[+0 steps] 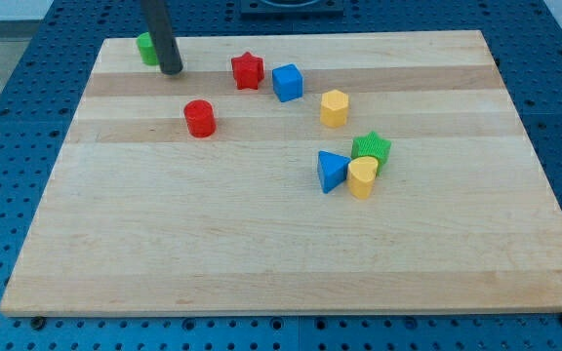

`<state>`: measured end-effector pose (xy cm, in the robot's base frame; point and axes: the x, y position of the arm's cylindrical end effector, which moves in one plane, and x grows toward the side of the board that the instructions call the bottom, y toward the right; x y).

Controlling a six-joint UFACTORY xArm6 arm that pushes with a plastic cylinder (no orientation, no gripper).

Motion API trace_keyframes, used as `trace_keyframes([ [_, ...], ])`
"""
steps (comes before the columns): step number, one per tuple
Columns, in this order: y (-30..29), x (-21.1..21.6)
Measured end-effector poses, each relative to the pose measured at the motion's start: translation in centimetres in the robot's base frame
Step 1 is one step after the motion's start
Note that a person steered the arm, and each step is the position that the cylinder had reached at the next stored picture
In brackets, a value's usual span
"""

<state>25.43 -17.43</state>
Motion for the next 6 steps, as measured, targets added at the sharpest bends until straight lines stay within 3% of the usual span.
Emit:
trace_keyframes([
  [3,0.0,-5.8],
  [6,-3.0,-6.3],
])
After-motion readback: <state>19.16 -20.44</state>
